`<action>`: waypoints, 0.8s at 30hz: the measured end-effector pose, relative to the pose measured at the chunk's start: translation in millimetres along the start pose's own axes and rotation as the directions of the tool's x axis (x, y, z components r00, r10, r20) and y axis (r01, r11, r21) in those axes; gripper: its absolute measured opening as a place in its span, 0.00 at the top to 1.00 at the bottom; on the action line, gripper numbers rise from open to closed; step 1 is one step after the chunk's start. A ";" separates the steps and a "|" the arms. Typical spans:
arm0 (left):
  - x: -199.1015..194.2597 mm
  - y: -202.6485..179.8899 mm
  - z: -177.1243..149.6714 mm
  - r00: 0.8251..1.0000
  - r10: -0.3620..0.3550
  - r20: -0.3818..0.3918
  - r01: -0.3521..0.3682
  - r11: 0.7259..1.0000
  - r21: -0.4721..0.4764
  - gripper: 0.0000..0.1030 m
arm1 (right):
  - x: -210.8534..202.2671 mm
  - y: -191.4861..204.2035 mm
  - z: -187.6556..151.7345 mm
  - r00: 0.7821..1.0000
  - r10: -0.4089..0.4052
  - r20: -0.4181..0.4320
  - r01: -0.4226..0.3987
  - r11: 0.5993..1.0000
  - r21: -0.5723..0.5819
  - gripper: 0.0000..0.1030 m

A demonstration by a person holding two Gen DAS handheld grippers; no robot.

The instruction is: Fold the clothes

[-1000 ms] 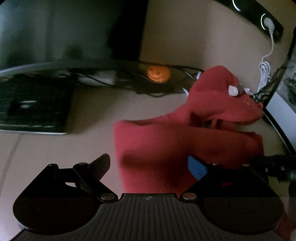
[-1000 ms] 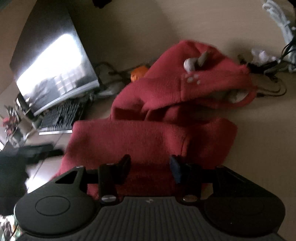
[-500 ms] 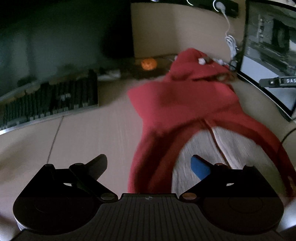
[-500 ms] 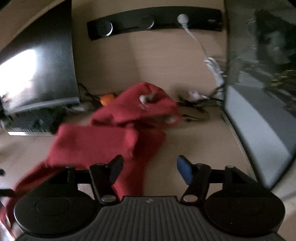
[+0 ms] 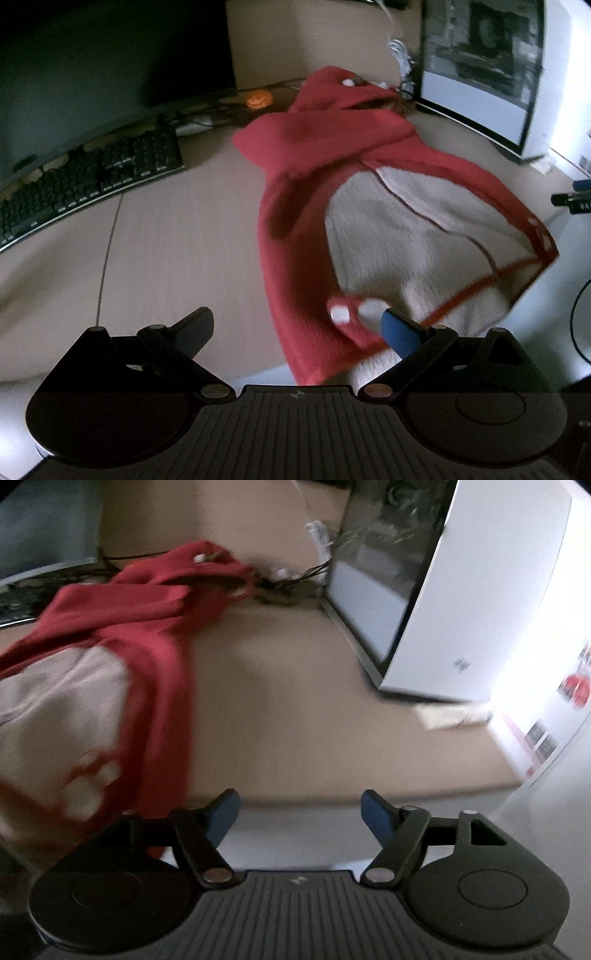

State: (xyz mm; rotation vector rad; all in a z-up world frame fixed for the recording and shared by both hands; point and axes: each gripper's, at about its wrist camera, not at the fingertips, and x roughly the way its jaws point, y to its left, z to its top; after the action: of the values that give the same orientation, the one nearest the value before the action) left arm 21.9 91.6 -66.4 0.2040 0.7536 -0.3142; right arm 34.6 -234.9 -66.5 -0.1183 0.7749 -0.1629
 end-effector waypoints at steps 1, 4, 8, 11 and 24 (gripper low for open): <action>-0.1 -2.3 -3.2 1.000 0.002 -0.004 -0.002 1.000 0.018 0.03 | -2.9 6.1 -4.2 0.999 0.033 -0.003 -0.033 0.999 -0.003 0.23; -0.3 -9.1 -12.8 1.000 0.010 -0.014 -0.009 0.997 0.072 0.03 | -3.8 26.3 -12.7 0.992 0.126 -0.030 -0.127 0.991 -0.028 0.19; 2.6 -14.6 -23.4 0.999 0.043 -0.029 -0.039 0.992 0.123 0.03 | 4.9 51.6 -18.6 0.987 0.151 -0.058 -0.156 0.984 -0.088 0.17; 6.5 -15.0 -28.0 0.995 0.095 -0.030 -0.089 0.986 0.141 0.03 | 18.4 57.3 -18.5 0.993 0.096 -0.063 -0.100 0.992 -0.075 0.17; -0.2 17.2 -10.0 0.983 0.186 0.000 -0.185 0.982 0.033 0.02 | -33.4 11.9 -5.5 0.996 0.021 0.087 -0.030 0.994 0.105 0.17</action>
State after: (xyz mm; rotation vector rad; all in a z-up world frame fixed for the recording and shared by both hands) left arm 21.4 110.6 -72.2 0.3042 0.7270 -0.1493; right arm 8.5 -217.2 -49.4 -0.0139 0.6801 -0.1735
